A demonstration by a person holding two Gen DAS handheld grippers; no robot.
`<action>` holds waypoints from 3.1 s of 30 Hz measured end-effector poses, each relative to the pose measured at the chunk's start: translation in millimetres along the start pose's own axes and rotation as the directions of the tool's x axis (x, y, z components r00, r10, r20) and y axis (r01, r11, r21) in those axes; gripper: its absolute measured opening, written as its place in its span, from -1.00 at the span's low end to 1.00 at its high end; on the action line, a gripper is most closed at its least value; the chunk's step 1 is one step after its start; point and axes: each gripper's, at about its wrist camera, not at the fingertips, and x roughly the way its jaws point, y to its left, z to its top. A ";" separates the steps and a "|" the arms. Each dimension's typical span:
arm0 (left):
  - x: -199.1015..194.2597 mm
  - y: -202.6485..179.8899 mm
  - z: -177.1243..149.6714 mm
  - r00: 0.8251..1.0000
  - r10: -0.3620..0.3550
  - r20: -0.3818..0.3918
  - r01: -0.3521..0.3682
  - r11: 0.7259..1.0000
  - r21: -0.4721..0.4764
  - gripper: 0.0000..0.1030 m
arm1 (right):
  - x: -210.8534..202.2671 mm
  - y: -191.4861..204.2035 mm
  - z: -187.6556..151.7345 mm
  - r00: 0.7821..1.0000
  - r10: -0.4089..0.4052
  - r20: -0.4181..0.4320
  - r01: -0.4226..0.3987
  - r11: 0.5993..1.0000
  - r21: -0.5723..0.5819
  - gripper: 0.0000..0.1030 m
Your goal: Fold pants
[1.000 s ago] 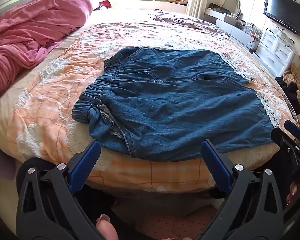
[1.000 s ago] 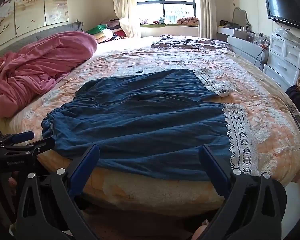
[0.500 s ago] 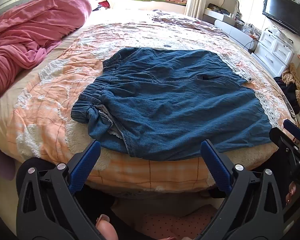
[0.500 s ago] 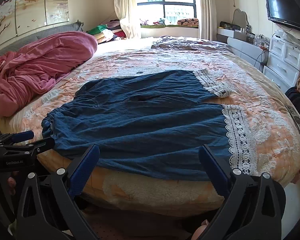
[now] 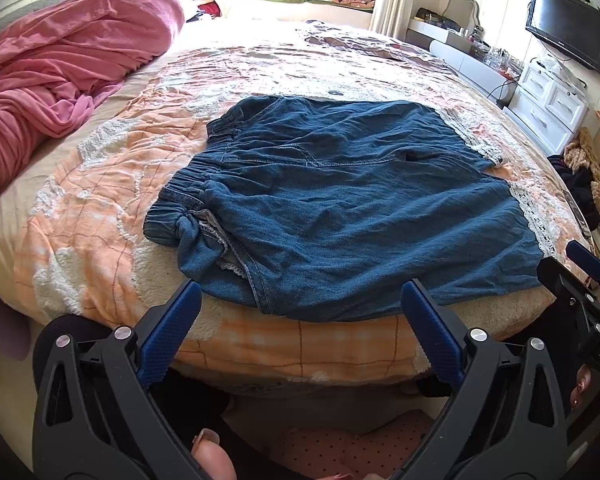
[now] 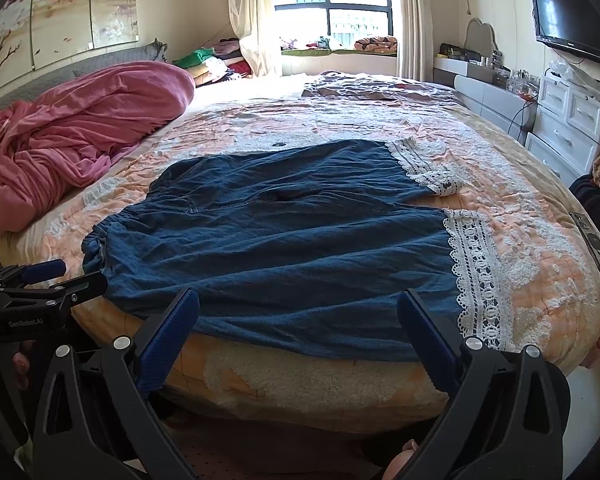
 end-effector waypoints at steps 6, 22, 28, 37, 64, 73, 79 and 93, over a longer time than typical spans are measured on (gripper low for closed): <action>-0.9 0.1 0.0 1.000 0.000 -0.001 0.000 1.000 -0.001 0.82 | 1.4 -0.1 -0.2 1.000 -0.004 -0.003 0.004 1.000 0.001 0.92; 0.8 2.8 1.5 1.000 -0.001 0.001 0.001 1.000 -0.002 0.82 | 3.1 -0.3 -0.4 1.000 -0.024 -0.004 0.024 1.000 -0.002 0.92; 6.8 0.4 0.6 1.000 -0.005 -0.008 0.005 1.000 0.002 0.82 | 4.1 -1.1 -0.3 0.999 -0.033 -0.008 0.033 0.999 -0.002 0.92; 12.2 1.0 5.6 1.000 -0.010 -0.010 0.010 1.000 0.002 0.82 | 13.0 -1.8 4.2 0.999 -0.027 -0.018 0.027 1.000 -0.006 0.92; 138.4 95.3 155.0 0.996 0.027 -0.090 -0.028 1.000 -0.011 0.82 | 194.7 14.8 172.0 0.960 0.209 -0.189 -0.239 0.959 -0.153 0.92; 204.5 93.1 178.7 0.988 0.006 -0.153 0.011 0.993 0.115 0.06 | 272.8 54.3 212.6 0.923 0.237 -0.305 -0.339 0.873 -0.349 0.92; 214.1 108.7 183.8 0.985 -0.092 -0.148 0.108 0.989 0.101 -0.70 | 320.4 76.9 215.1 0.898 0.211 -0.386 -0.385 0.801 -0.457 0.92; 176.9 102.3 184.7 0.985 -0.168 -0.028 0.170 0.972 0.164 -0.84 | 361.6 134.1 201.1 0.796 0.238 -0.557 -0.585 0.542 -0.604 0.18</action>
